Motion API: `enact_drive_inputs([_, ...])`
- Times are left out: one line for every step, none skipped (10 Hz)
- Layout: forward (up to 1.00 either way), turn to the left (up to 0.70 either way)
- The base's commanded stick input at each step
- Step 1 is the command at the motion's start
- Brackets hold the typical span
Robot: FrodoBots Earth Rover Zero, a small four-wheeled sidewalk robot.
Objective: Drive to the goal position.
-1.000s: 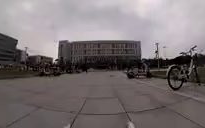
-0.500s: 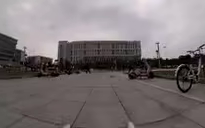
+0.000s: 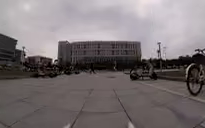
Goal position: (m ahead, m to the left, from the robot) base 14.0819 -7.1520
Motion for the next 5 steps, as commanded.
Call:
enact_drive_inputs([0.70,0.00])
enact_drive_inputs([0.70,0.00])
enact_drive_inputs([0.70,0.00])
enact_drive_inputs([0.70,0.00])
enact_drive_inputs([0.70,0.00])
